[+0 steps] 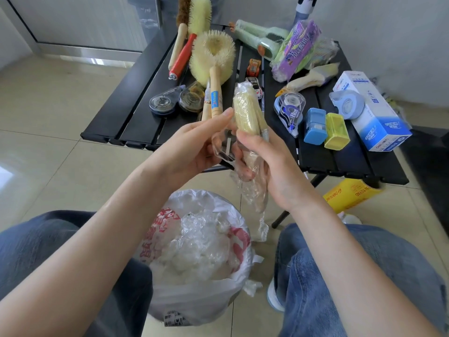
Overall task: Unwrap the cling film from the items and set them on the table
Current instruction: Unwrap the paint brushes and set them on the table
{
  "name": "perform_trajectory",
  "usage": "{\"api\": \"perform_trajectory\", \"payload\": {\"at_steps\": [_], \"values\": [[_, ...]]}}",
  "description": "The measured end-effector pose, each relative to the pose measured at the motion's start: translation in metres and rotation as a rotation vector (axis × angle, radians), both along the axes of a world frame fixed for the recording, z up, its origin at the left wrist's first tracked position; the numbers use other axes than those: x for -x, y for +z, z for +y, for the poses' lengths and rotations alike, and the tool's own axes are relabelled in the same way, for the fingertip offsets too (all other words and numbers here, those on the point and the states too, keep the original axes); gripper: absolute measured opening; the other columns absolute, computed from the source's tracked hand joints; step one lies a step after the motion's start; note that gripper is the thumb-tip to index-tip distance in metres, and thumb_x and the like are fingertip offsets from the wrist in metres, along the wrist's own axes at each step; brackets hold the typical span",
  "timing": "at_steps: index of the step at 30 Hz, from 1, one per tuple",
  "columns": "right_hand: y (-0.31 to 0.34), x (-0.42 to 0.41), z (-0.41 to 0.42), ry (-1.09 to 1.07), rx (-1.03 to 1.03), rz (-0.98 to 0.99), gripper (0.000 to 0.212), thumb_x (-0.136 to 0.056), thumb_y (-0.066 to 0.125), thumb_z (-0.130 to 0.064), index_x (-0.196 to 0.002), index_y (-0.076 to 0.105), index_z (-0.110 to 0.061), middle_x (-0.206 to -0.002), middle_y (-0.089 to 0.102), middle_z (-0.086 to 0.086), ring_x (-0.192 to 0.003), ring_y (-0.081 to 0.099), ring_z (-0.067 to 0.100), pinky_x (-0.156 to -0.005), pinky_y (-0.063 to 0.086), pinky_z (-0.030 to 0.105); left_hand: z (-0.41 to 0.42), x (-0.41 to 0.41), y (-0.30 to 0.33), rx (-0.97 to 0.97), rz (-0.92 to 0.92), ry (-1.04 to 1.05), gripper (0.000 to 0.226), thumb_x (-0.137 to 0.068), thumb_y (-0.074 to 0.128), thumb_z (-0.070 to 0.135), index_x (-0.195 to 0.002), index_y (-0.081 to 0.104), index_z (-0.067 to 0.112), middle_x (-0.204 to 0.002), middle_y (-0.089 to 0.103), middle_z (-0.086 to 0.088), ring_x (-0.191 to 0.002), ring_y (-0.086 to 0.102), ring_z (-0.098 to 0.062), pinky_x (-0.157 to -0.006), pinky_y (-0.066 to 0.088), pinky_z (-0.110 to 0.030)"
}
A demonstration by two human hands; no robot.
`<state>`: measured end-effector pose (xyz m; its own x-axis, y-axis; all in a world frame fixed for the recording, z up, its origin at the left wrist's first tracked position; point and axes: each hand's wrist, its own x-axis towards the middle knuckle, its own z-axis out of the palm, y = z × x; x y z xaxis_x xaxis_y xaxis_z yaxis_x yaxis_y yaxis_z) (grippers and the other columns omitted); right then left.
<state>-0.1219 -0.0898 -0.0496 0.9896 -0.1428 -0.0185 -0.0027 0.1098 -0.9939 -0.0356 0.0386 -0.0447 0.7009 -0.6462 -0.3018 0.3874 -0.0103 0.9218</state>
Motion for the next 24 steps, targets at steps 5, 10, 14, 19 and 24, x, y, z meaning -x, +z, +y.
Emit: {"api": "perform_trajectory", "payload": {"at_steps": [5, 10, 14, 19, 24], "values": [[0.001, -0.002, 0.0, 0.036, -0.15, 0.008, 0.048, -0.088, 0.048, -0.044, -0.111, 0.055, -0.002, -0.067, 0.049, 0.0, -0.051, 0.045, 0.008, -0.048, 0.036, 0.021, -0.002, 0.003, -0.002, 0.182, 0.251, 0.004, 0.047, -0.078, 0.075, 0.037, -0.114, 0.054, 0.017, -0.077, 0.04, 0.003, -0.083, 0.021, -0.014, -0.082, 0.029, -0.025], [0.001, -0.005, 0.001, 0.042, -0.153, -0.009, 0.044, -0.09, 0.047, -0.048, -0.11, 0.059, -0.011, -0.069, 0.051, 0.001, -0.052, 0.044, 0.011, -0.048, 0.037, 0.022, -0.005, 0.01, 0.0, 0.35, 0.302, 0.045, 0.025, -0.087, 0.061, 0.033, -0.103, 0.054, 0.015, -0.05, 0.04, 0.008, -0.055, 0.038, -0.009, -0.054, 0.046, -0.017], [0.003, -0.002, -0.001, 0.001, -0.092, -0.013, 0.043, -0.089, 0.047, -0.047, -0.103, 0.059, -0.008, -0.073, 0.058, 0.002, -0.062, 0.053, 0.016, -0.058, 0.043, 0.025, -0.004, 0.009, 0.003, 0.358, 0.345, -0.022, 0.022, -0.088, 0.055, 0.036, -0.1, 0.054, 0.018, -0.046, 0.034, 0.008, -0.04, 0.043, -0.004, -0.041, 0.037, -0.013], [0.004, -0.002, 0.001, -0.049, -0.015, -0.005, 0.069, -0.078, 0.049, -0.051, -0.112, 0.049, 0.009, -0.089, 0.054, 0.014, -0.08, 0.047, 0.028, -0.074, 0.039, 0.041, -0.001, 0.004, 0.0, 0.3, 0.321, -0.071, 0.023, -0.089, 0.06, 0.037, -0.099, 0.051, 0.019, -0.055, 0.024, 0.008, -0.045, 0.036, -0.001, -0.045, 0.025, -0.01], [0.005, -0.003, -0.001, -0.028, -0.08, 0.037, 0.039, -0.084, 0.045, -0.048, -0.084, 0.071, -0.019, -0.079, 0.061, 0.01, -0.076, 0.049, 0.027, -0.069, 0.041, 0.039, -0.007, 0.014, -0.001, 0.355, 0.17, 0.064, 0.02, -0.087, 0.063, 0.026, -0.099, 0.054, 0.012, -0.059, 0.036, 0.003, -0.055, 0.035, -0.011, -0.055, 0.038, -0.018]]}}
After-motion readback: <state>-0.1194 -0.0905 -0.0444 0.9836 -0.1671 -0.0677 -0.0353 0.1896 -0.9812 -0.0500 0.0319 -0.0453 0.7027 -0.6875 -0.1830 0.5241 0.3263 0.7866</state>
